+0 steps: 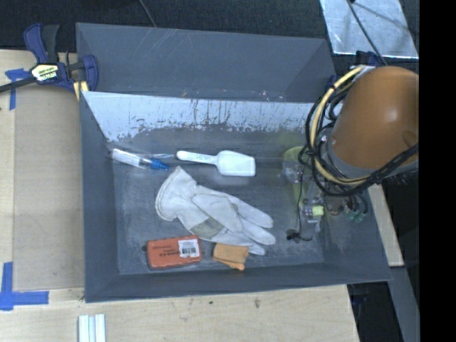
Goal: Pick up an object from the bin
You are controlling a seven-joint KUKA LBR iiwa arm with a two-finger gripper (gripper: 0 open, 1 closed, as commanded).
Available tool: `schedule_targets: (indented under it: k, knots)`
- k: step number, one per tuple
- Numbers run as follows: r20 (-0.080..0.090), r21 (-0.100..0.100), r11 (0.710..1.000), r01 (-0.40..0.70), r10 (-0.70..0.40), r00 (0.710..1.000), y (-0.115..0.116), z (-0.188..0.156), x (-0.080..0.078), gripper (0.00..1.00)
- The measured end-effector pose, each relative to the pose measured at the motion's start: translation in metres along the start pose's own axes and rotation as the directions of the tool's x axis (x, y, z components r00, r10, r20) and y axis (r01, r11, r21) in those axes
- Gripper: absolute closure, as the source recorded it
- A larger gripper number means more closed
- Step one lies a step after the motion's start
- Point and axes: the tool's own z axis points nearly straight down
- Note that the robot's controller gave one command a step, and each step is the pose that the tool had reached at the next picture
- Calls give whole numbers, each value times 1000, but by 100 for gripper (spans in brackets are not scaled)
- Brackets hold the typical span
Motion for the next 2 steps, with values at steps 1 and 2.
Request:
schedule_targets:
  k: [1,2]
  knots:
    - [9,1,1000,1,-1,1000,0,-4,-2,0]
    - [12,-1,995,-100,100,995,3,54,-10,0]
